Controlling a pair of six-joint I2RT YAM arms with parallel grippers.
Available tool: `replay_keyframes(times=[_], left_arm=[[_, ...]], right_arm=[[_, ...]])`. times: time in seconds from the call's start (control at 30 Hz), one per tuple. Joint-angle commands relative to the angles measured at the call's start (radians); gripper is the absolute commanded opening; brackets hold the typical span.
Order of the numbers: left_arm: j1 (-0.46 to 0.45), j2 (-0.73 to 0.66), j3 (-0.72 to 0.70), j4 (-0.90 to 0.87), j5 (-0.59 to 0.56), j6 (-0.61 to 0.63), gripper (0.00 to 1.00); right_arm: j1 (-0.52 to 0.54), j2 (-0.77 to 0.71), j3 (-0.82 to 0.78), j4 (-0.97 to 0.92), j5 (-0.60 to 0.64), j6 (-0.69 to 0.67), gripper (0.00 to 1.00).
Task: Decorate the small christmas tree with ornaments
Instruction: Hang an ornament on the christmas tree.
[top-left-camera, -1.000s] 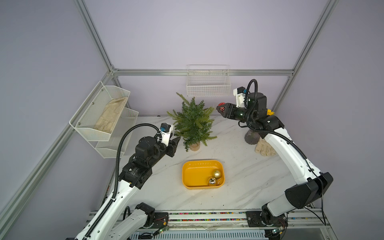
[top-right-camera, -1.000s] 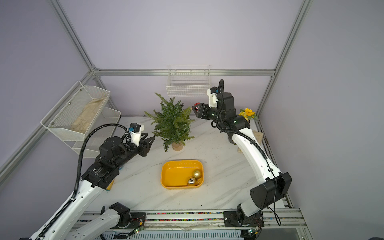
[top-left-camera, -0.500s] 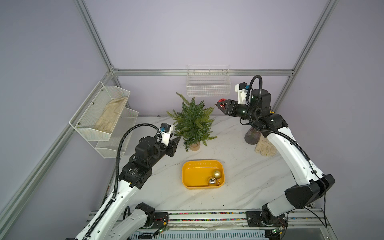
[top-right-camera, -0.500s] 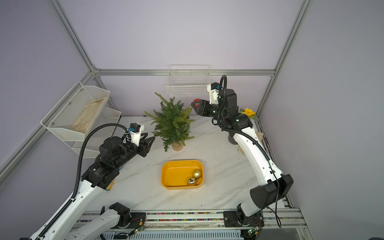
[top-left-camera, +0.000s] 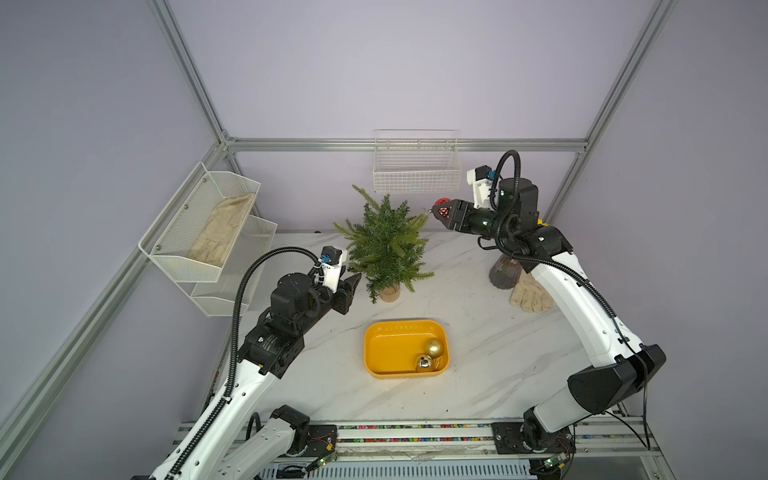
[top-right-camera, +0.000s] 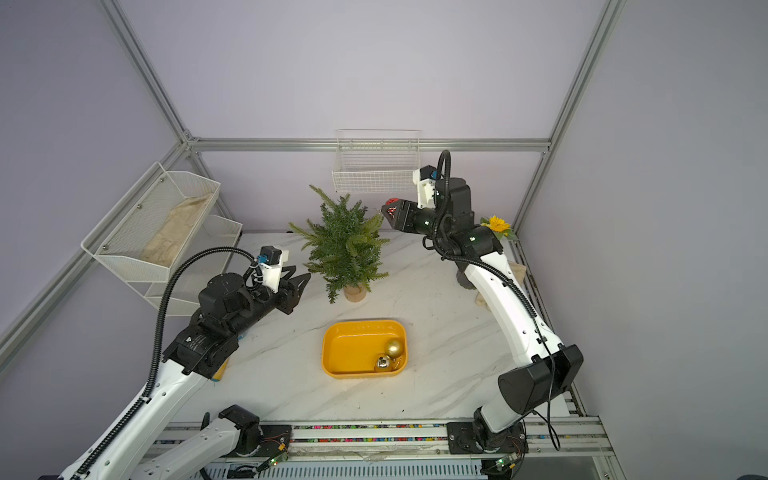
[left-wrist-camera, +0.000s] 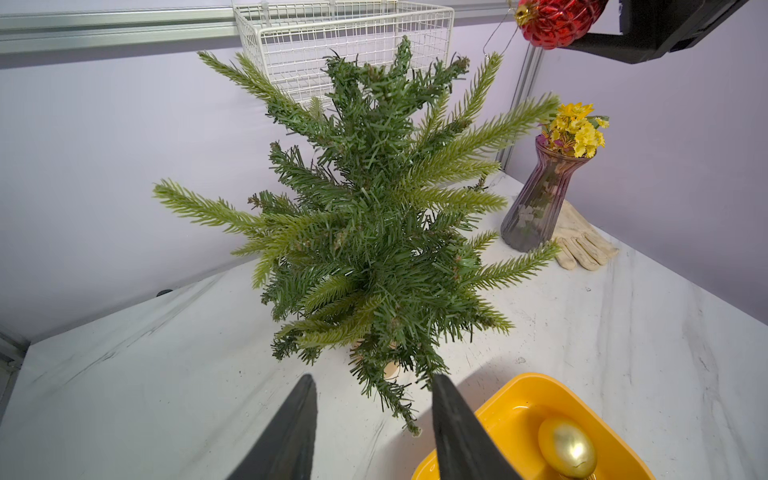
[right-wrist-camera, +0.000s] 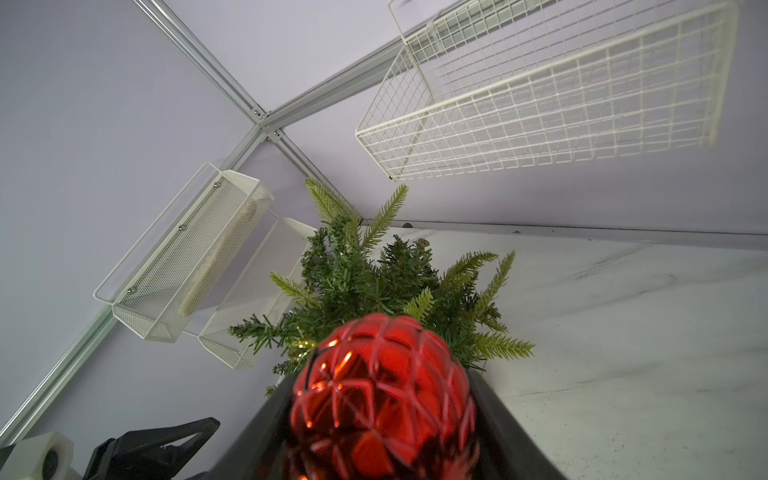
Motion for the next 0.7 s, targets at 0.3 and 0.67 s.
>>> replay_keyframes(times=[0.3,0.67], left_arm=[[0.006,-0.011,-0.039,0.034,0.014,0.000,0.46],[0.006,-0.009,-0.042,0.035,0.011,-0.005,0.45]], right_arm=[[-0.004,0.003,0.032,-0.019,0.092,-0.034,0.37],[-0.003,0.003,0.030,-0.049,0.020,-0.049,0.36]])
